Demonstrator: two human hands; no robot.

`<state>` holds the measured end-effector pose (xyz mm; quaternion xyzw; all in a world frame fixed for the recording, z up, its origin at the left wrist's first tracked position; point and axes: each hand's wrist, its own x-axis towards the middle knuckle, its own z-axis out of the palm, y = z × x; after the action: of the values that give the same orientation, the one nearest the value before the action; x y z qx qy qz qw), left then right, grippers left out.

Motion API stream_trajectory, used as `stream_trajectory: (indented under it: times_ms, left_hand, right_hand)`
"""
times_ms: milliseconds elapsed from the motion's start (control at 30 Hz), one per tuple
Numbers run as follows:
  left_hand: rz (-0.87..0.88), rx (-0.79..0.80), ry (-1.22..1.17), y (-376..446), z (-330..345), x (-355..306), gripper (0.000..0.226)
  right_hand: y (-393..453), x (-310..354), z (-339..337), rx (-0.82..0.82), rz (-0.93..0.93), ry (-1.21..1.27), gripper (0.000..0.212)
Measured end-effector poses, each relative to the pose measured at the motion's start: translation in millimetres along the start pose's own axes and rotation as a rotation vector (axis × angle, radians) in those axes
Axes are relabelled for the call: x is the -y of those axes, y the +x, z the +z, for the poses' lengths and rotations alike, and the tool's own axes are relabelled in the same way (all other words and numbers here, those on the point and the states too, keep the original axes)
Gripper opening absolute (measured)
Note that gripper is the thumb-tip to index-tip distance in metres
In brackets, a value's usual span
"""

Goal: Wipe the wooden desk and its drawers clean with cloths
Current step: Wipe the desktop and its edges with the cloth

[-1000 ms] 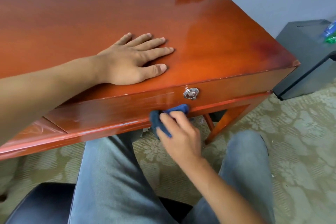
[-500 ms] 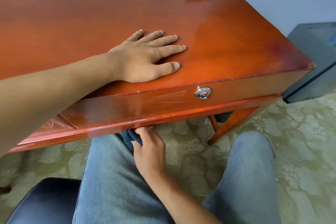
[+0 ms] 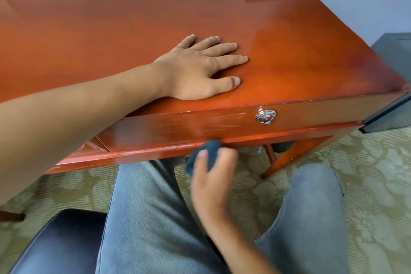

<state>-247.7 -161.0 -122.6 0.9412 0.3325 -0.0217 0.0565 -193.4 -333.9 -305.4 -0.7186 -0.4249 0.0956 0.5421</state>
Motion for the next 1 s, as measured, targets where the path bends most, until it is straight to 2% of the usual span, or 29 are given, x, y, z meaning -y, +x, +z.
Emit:
stream_trajectory:
  times_ms: [67, 167, 300, 400, 533, 633, 733, 833, 900, 933, 1000]
  left_hand:
    - [0.004, 0.0, -0.012, -1.6, 0.8, -0.2, 0.075]
    - [-0.002, -0.006, -0.021, -2.5, 0.5, 1.2, 0.075]
    - [0.001, -0.003, -0.017, -2.3, -0.7, 1.5, 0.073]
    - [0.009, -0.009, -0.015, -1.3, -1.4, 2.0, 0.067]
    - [0.013, -0.007, -0.01, -0.1, -0.3, 1.4, 0.068]
    - [0.02, -0.014, -0.004, 1.8, -1.1, 0.7, 0.071]
    - [0.025, -0.02, -0.009, 3.2, -1.5, 0.7, 0.071]
    - [0.017, -0.025, -0.009, 3.1, 0.4, 2.0, 0.069]
    - [0.011, -0.027, -0.009, 2.4, 1.5, 1.0, 0.067]
    - [0.009, -0.028, -0.004, 2.4, 1.7, -0.1, 0.066]
    - [0.01, -0.032, 0.003, 1.9, 1.1, -2.3, 0.065]
  right_hand:
    - [-28.3, 17.3, 20.3, 0.156, -0.178, -0.043, 0.021]
    - [-20.7, 9.3, 18.4, 0.163, -0.21, -0.054, 0.021]
    - [15.3, -22.0, -24.7, -0.036, -0.066, -0.017, 0.018]
    - [35.4, -35.1, -41.1, -0.157, 0.1, 0.014, 0.025]
    - [44.4, -36.6, -40.0, -0.316, 0.266, 0.078, 0.037]
    - [31.1, -14.9, -18.5, -0.406, 0.304, 0.106, 0.035]
    - [-2.5, 12.7, 11.2, -0.277, 0.182, 0.084, 0.036]
    - [-15.9, 3.4, 11.4, -0.089, -0.099, -0.038, 0.035]
    - [-4.0, -13.7, -4.4, -0.057, -0.248, -0.126, 0.032]
    - [4.8, -21.1, -14.0, -0.102, -0.236, -0.145, 0.031]
    - [26.2, -30.8, -32.6, -0.248, -0.06, -0.155, 0.032]
